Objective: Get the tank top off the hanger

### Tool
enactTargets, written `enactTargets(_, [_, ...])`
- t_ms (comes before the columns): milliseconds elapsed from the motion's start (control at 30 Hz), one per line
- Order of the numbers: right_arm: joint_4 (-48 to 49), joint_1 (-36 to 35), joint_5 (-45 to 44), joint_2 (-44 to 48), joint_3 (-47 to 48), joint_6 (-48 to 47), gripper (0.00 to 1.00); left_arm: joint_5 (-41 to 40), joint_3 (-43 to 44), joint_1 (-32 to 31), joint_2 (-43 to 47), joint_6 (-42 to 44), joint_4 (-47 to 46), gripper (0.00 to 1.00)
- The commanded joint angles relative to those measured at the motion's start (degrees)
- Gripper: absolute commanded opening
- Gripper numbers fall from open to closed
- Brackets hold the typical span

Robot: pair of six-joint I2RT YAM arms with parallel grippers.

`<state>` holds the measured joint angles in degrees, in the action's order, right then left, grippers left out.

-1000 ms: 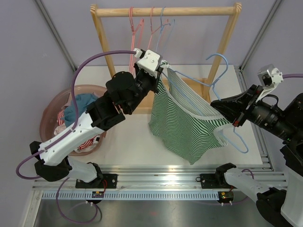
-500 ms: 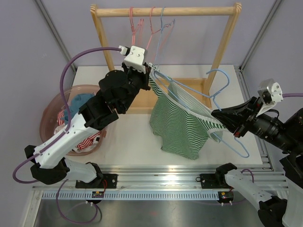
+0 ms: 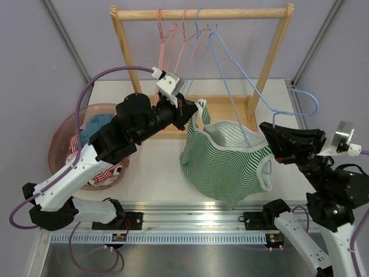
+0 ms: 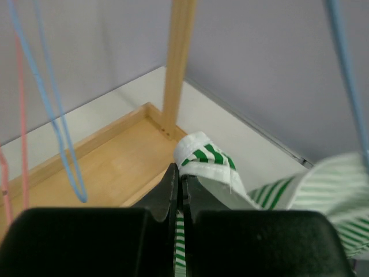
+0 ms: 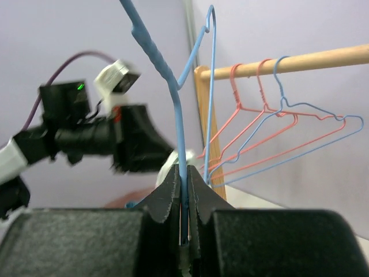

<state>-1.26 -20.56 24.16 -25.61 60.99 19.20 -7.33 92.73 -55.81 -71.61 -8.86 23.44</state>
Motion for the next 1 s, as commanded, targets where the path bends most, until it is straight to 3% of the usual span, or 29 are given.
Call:
enactTargets(0, [32.34,0.17,-11.3,-3.29,-7.45,11.9,0.0,14.18,-6.22,-2.8,3.58,0.95,-7.52,0.0])
enactTargets(233, [65.3,0.17,-22.66,-10.68,-17.3,17.71,0.0,18.4,-20.02,-6.86,6.4,5.08,-9.47,0.0])
enactTargets(400, [68.67,0.17,-23.8,-11.14,-20.64,14.2,0.0,14.9,-27.24,-7.03,5.61,4.38,-8.59,0.0])
enactTargets(533, [59.56,0.17,-28.98,-8.06,-20.39,8.49,0.0,6.47,-32.16,-6.94,2.28,3.07,-6.31,0.0])
enactTargets(633, [46.99,0.17,-31.98,-6.65,-17.14,3.23,0.0,-2.31,-35.06,-6.94,-1.85,0.09,-4.64,0.0])
enactTargets(667, [36.0,0.25,-32.68,-6.82,-13.22,2.25,0.0,-5.73,-35.68,-6.94,-2.82,-0.97,-4.46,0.0])
enactTargets(767, [21.26,0.25,-32.26,-8.4,-7.75,-0.74,0.0,-8.3,-37.97,-6.94,-3.71,-4.31,-5.51,0.0])
enactTargets(833, [20.42,0.25,-31.28,-8.67,-8.25,-1.8,0.0,-9.18,-39.99,-6.86,-3.01,-5.72,-7.27,0.0])
enactTargets(967, [19.04,0.17,-34.18,-8.67,-9.14,-3.29,0.0,-18.74,-40.0,-6.77,-4.23,-9.32,-4.38,0.0])
